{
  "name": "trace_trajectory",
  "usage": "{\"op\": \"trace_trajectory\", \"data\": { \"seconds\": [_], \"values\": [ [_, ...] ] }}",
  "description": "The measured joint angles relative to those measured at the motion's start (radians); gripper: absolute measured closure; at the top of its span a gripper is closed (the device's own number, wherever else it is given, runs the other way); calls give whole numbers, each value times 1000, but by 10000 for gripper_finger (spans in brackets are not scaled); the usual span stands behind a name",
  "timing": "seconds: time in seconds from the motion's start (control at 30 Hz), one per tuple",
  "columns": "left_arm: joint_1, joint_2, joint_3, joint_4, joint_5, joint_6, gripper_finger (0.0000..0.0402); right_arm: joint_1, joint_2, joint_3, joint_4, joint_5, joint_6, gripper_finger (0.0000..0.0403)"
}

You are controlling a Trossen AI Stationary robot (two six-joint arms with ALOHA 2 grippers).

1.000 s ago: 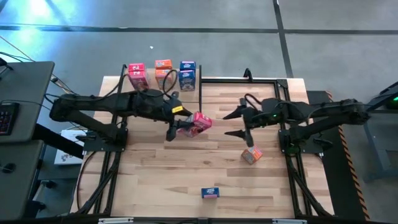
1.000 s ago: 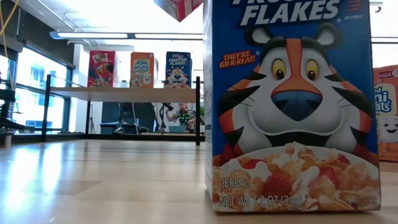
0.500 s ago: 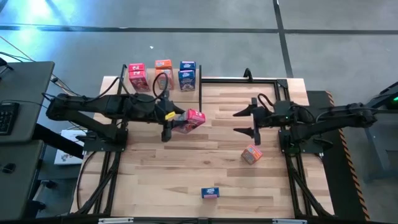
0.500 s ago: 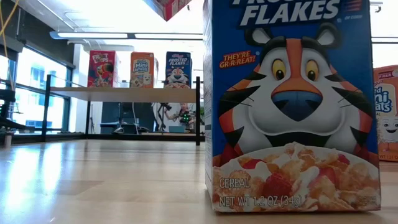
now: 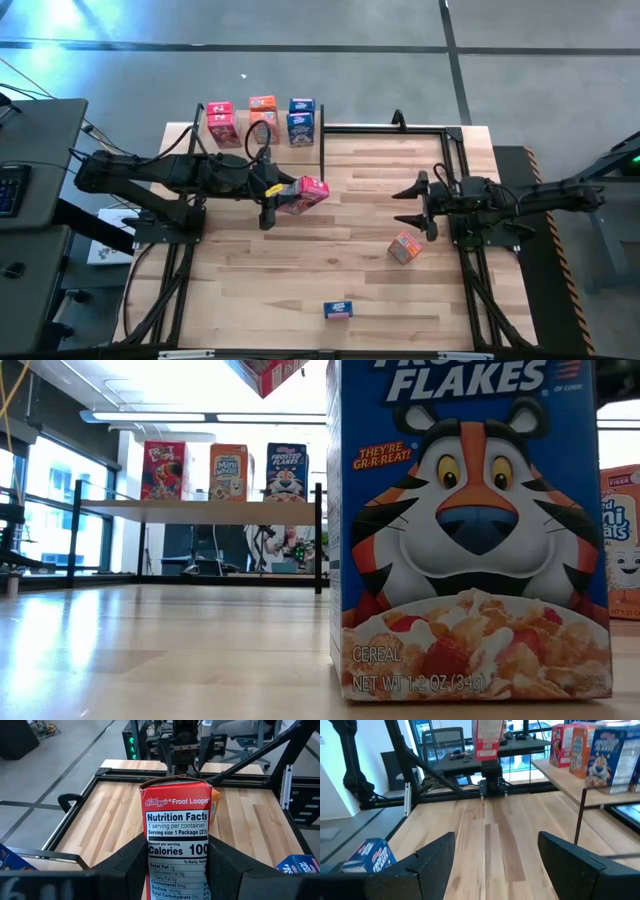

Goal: Stack cereal on shelf
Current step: Put the red cereal box on the the shelf aligned with the other red cereal boxes

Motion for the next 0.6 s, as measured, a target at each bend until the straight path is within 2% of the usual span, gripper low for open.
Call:
{"op": "trace_trajectory", "data": {
  "seconds": [0.4,0.6],
  "values": [
    [1,-121,-1,-19,-30,27,245,4,-241,-228,119,12,24,125],
    [1,-204,-11,-63,-108,27,245,4,-320,-286,119,20,49,125]
  ]
}}
